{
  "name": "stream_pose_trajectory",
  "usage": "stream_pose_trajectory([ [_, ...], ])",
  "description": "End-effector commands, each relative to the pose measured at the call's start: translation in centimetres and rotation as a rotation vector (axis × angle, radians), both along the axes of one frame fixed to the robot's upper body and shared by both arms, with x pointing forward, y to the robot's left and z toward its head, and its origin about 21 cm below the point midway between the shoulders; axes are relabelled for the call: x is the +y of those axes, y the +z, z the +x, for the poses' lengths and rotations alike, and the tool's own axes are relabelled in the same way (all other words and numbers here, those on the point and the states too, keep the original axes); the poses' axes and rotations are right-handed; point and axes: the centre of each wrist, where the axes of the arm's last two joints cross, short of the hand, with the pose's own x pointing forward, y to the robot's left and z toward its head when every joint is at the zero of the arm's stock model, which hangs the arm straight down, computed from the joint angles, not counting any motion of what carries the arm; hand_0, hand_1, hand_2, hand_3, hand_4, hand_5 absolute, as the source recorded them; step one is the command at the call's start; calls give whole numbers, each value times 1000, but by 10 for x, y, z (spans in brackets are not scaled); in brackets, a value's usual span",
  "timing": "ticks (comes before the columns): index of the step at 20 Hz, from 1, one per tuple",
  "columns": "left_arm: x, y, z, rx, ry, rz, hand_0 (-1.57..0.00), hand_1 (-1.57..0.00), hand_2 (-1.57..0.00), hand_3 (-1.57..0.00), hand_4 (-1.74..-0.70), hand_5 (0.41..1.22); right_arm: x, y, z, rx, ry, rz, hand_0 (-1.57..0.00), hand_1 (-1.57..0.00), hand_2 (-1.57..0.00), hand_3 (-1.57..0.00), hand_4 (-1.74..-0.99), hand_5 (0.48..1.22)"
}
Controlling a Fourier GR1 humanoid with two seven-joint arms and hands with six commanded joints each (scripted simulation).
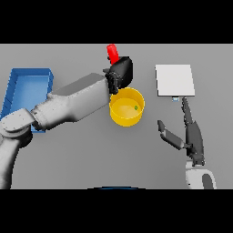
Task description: Pick up the red beaker and tilt it to pour out 1 green nut into yellow bowl. Pick up the yellow bowl and place it on the metallic measuring scale.
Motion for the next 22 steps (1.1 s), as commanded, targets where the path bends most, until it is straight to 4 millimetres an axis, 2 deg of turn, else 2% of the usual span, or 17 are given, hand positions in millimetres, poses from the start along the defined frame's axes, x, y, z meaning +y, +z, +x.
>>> stream_pose_trajectory([
  [1, -2, 2, 1, 1, 0, 8, -1571, -1571, -1571, -1570, -1733, 1221, 4, 0, 0, -10, -2, 5, 1, 1, 1, 1, -1207, 594],
  [4, 0, 38, 13, -37, 10, -28, -1571, -1571, -1571, -1571, -1729, 1221, 4, 4, 4, -18, 0, 1, 1, 1, 1, 1, -1209, 592],
  [5, 4, 55, 21, -63, 20, -56, -1571, -1571, -1571, -1494, -1727, 1221, 4, 5, 5, -28, 2, -2, 1, 1, 1, 1, -1203, 592],
  [6, 6, 73, 25, -93, 34, -79, -1571, -1571, -1399, -1509, -1676, 1221, 4, 4, 4, -29, 7, 1, 1, 1, 1, 1, -1201, 592],
  [8, 11, 107, 32, -126, 53, -154, -1571, -1571, -1461, -1041, -1699, 1221, 4, 4, 4, -27, 17, 13, 1, 1, 1, 1, -1186, 596],
  [10, 26, 138, 44, -172, 112, -234, -1571, -1571, -1501, -1232, -1705, 1221, 4, 4, 2, -32, 28, 32, 1, 1, 1, 1, -1181, 593],
  [13, 51, 174, 58, -181, 278, -449, -1571, -1571, -1535, -1397, -1720, 1221, 1, 5, 6, -33, 43, 64, 1, 1, 1, 1, -1193, 597],
  [15, 89, 186, 70, -167, 425, -677, -1571, -1571, -1548, -1379, -1727, 1221, 0, 6, 7, -35, 45, 64, 1, 1, 1, 1, -1199, 594],
  [17, 128, 185, 79, -146, 573, -895, -1571, -1571, -1556, -1360, -1732, 1221, 0, 4, 5, -34, 54, 69, 1, 1, 1, 1, -1222, 592],
  [20, 188, 179, 83, -97, 673, -1185, -1571, -1571, -1563, -1396, -1736, 1221, -1, 2, 6, -39, 51, 57, 1, 1, 1, 1, -1222, 587],
  [22, 216, 164, 82, -83, 730, -1337, -1571, -1571, -1566, -1426, -1738, 1221, -3, 2, 10, -37, 52, 56, 1, 1, 1, 1, -1222, 586],
])
